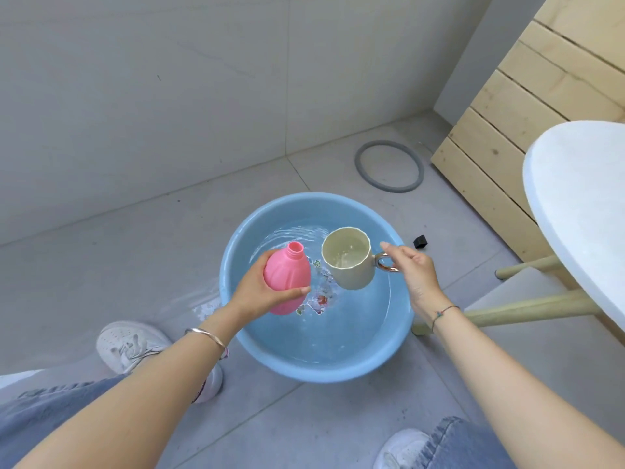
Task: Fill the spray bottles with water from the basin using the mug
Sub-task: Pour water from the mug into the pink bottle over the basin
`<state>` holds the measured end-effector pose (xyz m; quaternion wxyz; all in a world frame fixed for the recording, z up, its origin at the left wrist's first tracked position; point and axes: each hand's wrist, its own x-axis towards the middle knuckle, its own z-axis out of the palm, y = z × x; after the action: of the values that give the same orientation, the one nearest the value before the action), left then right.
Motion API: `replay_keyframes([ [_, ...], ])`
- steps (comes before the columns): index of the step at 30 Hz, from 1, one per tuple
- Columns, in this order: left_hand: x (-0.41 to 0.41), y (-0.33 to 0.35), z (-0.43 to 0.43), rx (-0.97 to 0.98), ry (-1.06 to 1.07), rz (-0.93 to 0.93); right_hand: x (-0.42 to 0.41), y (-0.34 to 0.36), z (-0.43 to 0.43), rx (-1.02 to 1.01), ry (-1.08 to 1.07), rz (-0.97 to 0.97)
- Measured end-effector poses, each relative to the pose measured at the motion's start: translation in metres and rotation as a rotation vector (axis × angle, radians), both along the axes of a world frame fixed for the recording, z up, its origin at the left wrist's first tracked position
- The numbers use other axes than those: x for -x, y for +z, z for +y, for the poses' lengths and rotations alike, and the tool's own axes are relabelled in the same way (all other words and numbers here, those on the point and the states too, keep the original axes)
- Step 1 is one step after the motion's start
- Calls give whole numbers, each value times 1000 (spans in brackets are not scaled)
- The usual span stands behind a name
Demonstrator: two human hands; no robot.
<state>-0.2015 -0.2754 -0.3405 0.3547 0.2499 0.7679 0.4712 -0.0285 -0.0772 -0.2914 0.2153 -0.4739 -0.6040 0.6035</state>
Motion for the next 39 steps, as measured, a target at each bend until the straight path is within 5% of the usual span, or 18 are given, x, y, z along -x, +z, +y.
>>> replay_keyframes([
  [39, -30, 7, 19, 71, -104, 185, -10, 76, 12, -541, 134, -75],
])
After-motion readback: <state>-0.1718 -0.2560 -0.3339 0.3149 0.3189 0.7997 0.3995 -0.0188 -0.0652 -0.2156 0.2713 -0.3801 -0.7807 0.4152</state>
